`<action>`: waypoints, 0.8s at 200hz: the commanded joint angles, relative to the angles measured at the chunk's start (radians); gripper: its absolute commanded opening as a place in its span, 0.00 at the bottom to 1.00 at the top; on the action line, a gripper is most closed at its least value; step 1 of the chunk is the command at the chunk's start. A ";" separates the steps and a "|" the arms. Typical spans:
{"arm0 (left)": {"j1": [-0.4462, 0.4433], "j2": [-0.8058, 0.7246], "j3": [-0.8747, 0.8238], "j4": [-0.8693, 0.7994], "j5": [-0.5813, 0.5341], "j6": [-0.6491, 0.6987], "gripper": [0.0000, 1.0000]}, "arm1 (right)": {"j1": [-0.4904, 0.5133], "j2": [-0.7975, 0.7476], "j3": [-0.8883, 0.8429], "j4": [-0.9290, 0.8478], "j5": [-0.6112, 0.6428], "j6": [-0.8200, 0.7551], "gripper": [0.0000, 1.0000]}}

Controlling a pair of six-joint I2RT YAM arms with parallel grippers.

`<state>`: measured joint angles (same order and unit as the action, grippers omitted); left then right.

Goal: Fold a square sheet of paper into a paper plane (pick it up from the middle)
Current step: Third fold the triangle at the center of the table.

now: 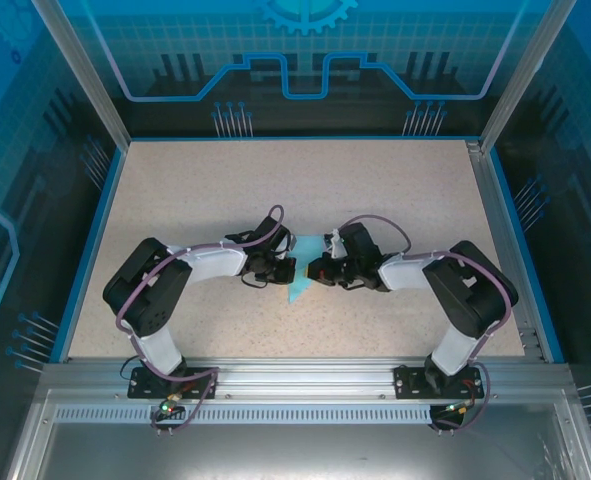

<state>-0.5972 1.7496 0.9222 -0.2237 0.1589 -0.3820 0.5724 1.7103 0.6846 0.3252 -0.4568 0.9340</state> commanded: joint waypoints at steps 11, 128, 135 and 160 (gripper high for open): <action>0.005 0.028 0.011 -0.030 0.011 0.034 0.00 | -0.023 0.044 0.018 0.021 -0.046 -0.022 0.00; 0.007 0.020 0.001 -0.032 0.006 0.040 0.00 | -0.045 0.106 -0.005 -0.041 -0.013 -0.060 0.00; 0.007 0.022 0.002 -0.032 0.007 0.039 0.00 | -0.044 0.097 -0.003 -0.041 -0.019 -0.059 0.00; 0.005 0.024 0.003 -0.033 0.007 0.040 0.00 | -0.050 0.044 0.017 -0.085 -0.025 -0.067 0.00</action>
<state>-0.5972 1.7496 0.9230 -0.2237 0.1616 -0.3637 0.5423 1.7947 0.6956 0.3141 -0.4828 0.8951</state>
